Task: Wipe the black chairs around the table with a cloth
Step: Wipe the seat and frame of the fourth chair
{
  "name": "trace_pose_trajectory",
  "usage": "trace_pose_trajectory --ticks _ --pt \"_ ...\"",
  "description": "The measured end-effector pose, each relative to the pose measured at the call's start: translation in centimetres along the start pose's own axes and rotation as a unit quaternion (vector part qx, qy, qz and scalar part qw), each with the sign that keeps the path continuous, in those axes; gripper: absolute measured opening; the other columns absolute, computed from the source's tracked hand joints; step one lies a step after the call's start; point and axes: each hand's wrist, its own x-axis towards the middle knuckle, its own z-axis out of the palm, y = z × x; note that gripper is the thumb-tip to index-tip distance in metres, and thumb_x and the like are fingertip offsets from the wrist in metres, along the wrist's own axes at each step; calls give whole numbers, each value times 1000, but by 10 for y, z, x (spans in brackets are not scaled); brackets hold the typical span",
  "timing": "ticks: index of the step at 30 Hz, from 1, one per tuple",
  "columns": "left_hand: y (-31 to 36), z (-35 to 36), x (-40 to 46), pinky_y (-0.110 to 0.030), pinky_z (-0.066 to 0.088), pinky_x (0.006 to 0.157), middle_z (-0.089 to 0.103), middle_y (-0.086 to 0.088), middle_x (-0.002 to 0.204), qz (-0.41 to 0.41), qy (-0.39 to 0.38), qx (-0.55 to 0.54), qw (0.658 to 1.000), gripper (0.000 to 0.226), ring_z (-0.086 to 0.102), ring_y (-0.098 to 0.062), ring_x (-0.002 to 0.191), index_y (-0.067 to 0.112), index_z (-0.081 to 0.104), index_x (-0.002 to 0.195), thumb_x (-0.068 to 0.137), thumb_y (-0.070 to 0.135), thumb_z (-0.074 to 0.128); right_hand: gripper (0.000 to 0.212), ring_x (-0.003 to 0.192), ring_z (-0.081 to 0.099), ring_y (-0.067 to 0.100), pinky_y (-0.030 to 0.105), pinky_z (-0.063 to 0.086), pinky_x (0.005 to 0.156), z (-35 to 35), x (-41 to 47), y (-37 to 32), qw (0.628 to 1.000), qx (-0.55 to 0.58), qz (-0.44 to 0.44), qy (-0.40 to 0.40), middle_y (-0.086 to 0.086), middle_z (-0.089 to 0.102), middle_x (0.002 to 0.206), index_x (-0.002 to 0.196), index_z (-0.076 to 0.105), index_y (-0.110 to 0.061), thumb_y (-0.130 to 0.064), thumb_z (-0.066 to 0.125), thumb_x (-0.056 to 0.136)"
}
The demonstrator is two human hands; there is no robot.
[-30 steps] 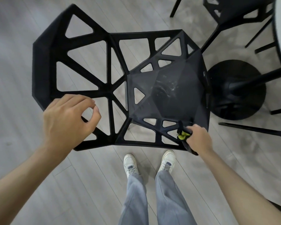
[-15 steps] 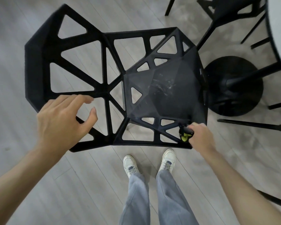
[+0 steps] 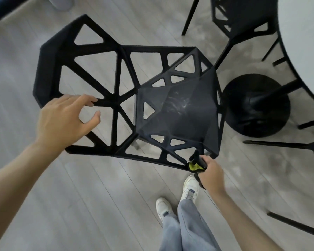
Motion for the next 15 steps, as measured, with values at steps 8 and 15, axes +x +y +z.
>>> trace_pose_trajectory --ticks 8,15 --pt "-41 18 69 -50 47 88 70 -16 111 96 20 160 982 30 63 -38 110 9 61 126 104 26 51 35 93 65 21 31 53 77 65 -15 -38 990 122 -42 -61 -10 64 96 102 69 -32 -2 65 85" --pt "79 129 1 -45 46 89 64 -6 109 145 -19 28 989 28 60 -31 107 14 62 120 96 24 51 40 92 60 6 8 39 78 33 -1 -29 987 36 -135 -75 -12 60 102 98 74 -22 10 63 78"
